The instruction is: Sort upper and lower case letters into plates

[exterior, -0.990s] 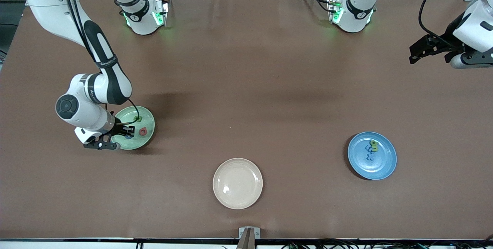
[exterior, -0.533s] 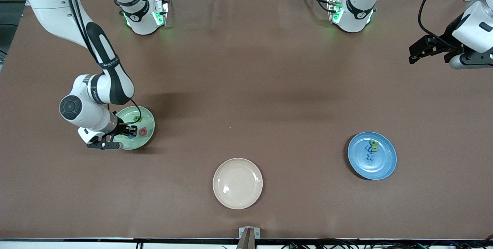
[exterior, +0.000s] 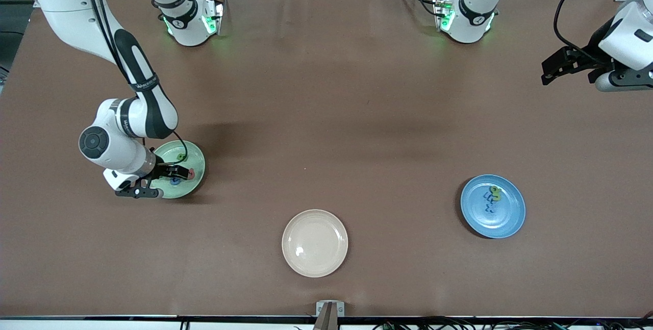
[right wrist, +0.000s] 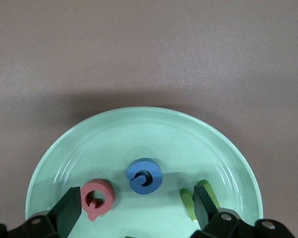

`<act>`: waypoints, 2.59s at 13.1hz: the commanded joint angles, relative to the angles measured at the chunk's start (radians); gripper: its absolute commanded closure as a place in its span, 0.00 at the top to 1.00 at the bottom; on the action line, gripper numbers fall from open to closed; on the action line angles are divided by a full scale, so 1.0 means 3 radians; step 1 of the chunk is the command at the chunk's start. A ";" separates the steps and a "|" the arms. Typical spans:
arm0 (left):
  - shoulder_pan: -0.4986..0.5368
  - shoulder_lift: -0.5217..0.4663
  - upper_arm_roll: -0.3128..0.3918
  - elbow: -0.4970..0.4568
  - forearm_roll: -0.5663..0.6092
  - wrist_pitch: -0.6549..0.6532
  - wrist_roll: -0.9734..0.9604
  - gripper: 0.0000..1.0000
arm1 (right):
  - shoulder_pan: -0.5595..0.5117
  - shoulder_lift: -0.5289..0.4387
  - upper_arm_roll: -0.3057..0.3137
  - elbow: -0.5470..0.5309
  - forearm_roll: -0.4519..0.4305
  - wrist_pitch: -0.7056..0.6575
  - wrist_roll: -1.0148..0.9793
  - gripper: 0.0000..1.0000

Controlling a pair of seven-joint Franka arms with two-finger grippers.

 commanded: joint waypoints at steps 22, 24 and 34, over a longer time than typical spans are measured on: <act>-0.0005 0.0010 -0.0037 -0.0008 -0.0011 0.0046 0.0016 1.00 | -0.0043 -0.0845 0.0001 0.1757 -0.0220 -0.3229 0.0304 1.00; -0.0005 0.0005 -0.0037 -0.0013 -0.0011 0.0041 0.0016 1.00 | -0.0114 -0.0845 0.0001 0.1814 -0.0215 -0.3256 0.0273 1.00; -0.0005 -0.0005 -0.0042 -0.0013 -0.0011 0.0030 0.0016 1.00 | -0.0324 -0.0738 0.0016 0.2177 -0.0194 -0.3332 0.0309 1.00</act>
